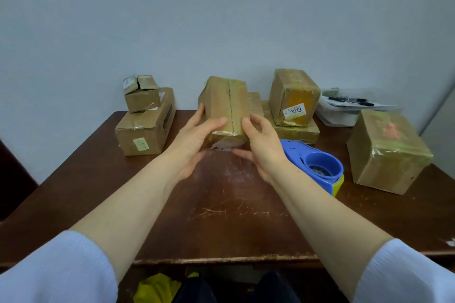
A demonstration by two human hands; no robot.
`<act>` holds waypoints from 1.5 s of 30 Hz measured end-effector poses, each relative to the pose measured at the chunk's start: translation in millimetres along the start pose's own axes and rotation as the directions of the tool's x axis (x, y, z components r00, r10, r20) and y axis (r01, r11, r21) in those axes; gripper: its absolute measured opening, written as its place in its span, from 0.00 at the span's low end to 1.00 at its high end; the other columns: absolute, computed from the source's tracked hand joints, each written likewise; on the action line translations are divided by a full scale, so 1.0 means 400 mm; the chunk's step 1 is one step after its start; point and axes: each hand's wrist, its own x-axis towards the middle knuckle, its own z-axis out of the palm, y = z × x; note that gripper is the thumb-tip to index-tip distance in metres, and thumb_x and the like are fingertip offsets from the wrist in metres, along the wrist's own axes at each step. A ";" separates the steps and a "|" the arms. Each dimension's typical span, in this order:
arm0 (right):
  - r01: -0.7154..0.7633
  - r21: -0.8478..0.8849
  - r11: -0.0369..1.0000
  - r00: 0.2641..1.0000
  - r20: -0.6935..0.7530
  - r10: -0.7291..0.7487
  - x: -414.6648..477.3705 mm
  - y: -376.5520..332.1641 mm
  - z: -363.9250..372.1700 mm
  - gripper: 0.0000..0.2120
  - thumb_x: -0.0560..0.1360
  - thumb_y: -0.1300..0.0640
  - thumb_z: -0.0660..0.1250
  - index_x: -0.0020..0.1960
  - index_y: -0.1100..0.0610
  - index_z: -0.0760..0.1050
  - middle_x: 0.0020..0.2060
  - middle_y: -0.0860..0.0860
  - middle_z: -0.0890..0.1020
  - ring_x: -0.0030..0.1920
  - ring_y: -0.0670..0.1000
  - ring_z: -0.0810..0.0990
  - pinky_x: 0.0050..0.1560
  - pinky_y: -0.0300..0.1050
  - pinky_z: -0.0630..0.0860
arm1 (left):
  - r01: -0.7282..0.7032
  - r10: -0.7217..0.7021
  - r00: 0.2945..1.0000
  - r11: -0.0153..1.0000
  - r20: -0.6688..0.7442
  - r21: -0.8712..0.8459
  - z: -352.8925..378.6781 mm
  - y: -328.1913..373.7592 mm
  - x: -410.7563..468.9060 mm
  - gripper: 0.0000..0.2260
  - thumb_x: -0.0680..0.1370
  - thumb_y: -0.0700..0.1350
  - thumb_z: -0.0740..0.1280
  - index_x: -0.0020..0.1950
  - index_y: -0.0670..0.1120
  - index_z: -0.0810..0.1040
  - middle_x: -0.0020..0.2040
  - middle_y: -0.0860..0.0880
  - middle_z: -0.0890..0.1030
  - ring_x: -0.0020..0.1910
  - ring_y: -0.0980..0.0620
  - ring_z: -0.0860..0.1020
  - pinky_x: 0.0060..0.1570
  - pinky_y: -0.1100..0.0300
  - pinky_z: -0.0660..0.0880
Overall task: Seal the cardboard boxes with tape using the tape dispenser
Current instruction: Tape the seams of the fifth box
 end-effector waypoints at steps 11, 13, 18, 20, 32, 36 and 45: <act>0.250 -0.466 0.848 0.963 0.033 -0.266 0.119 -0.077 -0.035 0.21 0.80 0.51 0.58 0.73 0.50 0.65 0.70 0.50 0.68 0.69 0.48 0.67 0.70 0.44 0.63 | -0.215 0.265 0.956 0.923 -0.124 0.318 0.100 0.059 0.182 0.30 0.75 0.59 0.67 0.75 0.52 0.64 0.73 0.52 0.67 0.70 0.55 0.67 0.63 0.65 0.63; 0.248 -0.471 0.847 0.962 0.021 -0.271 0.148 -0.083 -0.046 0.24 0.79 0.47 0.61 0.73 0.52 0.66 0.69 0.49 0.71 0.69 0.49 0.68 0.69 0.44 0.64 | -0.238 0.289 0.952 0.906 -0.101 0.349 0.115 0.062 0.210 0.23 0.80 0.51 0.62 0.75 0.52 0.63 0.73 0.53 0.66 0.69 0.56 0.66 0.59 0.67 0.63; 0.192 -0.689 0.699 0.952 -0.042 -0.303 0.240 -0.088 -0.053 0.21 0.79 0.42 0.56 0.64 0.53 0.74 0.65 0.57 0.74 0.65 0.57 0.70 0.63 0.51 0.69 | -0.229 0.322 0.924 0.897 -0.205 0.378 0.126 0.043 0.275 0.11 0.80 0.43 0.64 0.62 0.45 0.75 0.46 0.56 0.78 0.52 0.53 0.77 0.43 0.64 0.71; 0.158 -0.729 0.666 0.954 -0.061 -0.293 0.264 -0.087 -0.049 0.18 0.81 0.46 0.54 0.54 0.58 0.74 0.62 0.60 0.72 0.60 0.58 0.73 0.55 0.48 0.70 | -0.210 0.309 0.924 0.903 -0.226 0.376 0.129 0.035 0.303 0.07 0.80 0.43 0.64 0.57 0.46 0.76 0.42 0.57 0.76 0.49 0.53 0.76 0.47 0.61 0.70; 0.050 -0.906 0.420 0.981 -0.035 -0.192 0.290 -0.064 -0.021 0.37 0.78 0.64 0.57 0.78 0.56 0.38 0.74 0.61 0.33 0.75 0.59 0.34 0.73 0.54 0.53 | -0.126 0.189 0.976 0.896 -0.109 0.425 0.123 0.008 0.360 0.26 0.79 0.37 0.59 0.77 0.50 0.58 0.75 0.52 0.62 0.66 0.58 0.70 0.54 0.74 0.62; 0.168 -0.964 0.208 0.908 0.069 -0.414 0.278 -0.047 0.041 0.34 0.76 0.61 0.59 0.77 0.56 0.46 0.75 0.62 0.38 0.75 0.60 0.36 0.74 0.53 0.40 | -0.116 0.219 0.954 0.900 -0.205 0.420 0.054 0.017 0.345 0.25 0.80 0.39 0.60 0.76 0.50 0.61 0.75 0.52 0.63 0.50 0.67 0.72 0.42 0.80 0.66; 0.493 -0.785 0.375 0.868 0.418 -0.268 0.279 -0.031 0.251 0.22 0.79 0.63 0.54 0.73 0.56 0.64 0.73 0.56 0.62 0.73 0.56 0.59 0.71 0.49 0.58 | -0.047 0.367 0.823 0.805 -0.434 0.592 -0.187 0.075 0.289 0.22 0.76 0.37 0.61 0.70 0.46 0.71 0.69 0.47 0.73 0.67 0.49 0.71 0.65 0.59 0.67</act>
